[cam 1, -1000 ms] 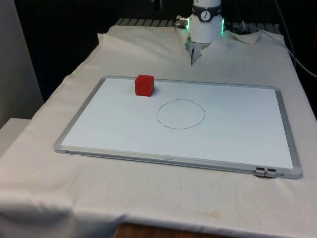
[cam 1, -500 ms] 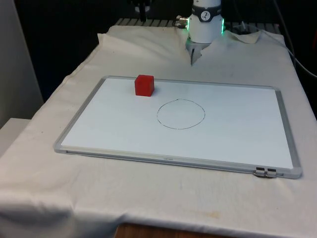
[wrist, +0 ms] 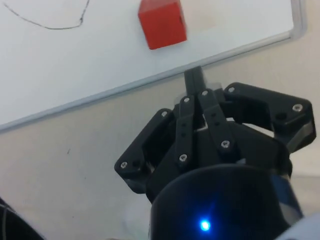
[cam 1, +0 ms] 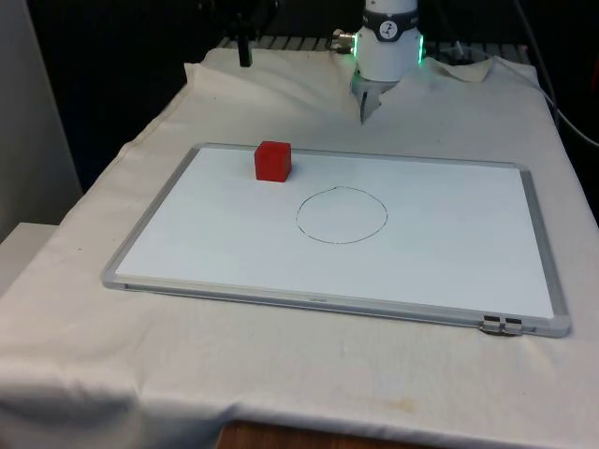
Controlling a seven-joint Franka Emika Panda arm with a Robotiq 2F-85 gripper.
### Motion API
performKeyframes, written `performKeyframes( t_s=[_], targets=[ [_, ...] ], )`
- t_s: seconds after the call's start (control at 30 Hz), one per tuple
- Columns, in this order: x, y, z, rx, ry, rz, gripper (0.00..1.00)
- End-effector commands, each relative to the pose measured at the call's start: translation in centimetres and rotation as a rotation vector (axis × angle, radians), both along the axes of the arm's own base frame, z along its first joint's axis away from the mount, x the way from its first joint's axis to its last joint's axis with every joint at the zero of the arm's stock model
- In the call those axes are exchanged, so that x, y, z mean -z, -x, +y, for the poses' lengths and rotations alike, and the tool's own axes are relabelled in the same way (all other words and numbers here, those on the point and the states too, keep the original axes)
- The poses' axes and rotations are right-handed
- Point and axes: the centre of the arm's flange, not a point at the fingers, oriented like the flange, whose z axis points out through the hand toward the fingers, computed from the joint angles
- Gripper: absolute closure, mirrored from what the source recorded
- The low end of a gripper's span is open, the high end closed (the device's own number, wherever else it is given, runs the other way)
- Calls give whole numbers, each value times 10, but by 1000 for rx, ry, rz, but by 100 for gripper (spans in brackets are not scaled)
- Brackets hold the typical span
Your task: Push the cube into the marked area.
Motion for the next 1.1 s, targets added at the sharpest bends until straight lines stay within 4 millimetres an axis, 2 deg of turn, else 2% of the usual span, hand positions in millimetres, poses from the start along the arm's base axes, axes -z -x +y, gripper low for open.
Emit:
performKeyframes(
  t_s=[0.0, 0.17, 0.27, 1.07],
  targets=[
    [4, 2, -3, 1, -2, -9, 100],
    [24, 8, -14, 16, 5, -10, 100],
    [26, 7, -16, 17, 10, -1, 100],
    [98, 8, -62, 86, 71, -26, 100]
  ],
)
